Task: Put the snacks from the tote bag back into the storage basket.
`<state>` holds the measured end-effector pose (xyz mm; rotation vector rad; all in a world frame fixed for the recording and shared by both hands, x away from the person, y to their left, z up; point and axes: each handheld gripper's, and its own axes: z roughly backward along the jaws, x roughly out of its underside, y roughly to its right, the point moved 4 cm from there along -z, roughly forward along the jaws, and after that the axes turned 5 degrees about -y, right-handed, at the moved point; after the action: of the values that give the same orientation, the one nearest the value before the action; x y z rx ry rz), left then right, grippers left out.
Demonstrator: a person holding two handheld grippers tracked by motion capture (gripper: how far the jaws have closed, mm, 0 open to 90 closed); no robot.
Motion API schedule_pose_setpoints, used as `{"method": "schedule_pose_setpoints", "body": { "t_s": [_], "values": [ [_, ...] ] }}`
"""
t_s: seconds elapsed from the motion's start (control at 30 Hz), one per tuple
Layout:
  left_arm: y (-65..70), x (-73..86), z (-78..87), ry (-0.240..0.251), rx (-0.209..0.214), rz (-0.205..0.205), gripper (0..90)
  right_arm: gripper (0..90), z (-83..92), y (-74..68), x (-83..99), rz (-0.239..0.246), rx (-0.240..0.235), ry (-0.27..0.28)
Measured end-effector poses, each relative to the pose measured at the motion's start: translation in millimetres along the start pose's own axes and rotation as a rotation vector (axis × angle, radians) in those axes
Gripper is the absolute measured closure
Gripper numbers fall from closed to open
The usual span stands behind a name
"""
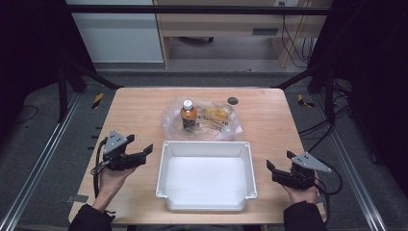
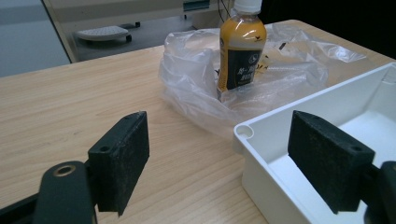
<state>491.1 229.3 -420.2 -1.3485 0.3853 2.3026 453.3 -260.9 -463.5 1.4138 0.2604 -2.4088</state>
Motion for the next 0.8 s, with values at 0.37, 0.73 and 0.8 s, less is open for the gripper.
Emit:
{"method": "schedule_pose_setpoints", "body": {
  "t_s": [0.37, 0.73, 0.8],
  "values": [
    [6.6, -11.6, -8.9, 0.01, 0.009, -0.016, 20.2, 17.2, 0.0, 0.2, -0.1, -0.002, 0.0, -0.002],
    [12.9, -19.0, -17.8, 0.009, 0.024, -0.024, 20.3, 17.2, -0.1, 0.1, -0.1, -0.003, -0.001, -0.003],
    [14.7, -21.1, -21.1, 0.009, 0.029, -0.023, 20.3, 17.2, -0.2, 0.2, -0.1, -0.003, -0.001, -0.004]
  ]
}}
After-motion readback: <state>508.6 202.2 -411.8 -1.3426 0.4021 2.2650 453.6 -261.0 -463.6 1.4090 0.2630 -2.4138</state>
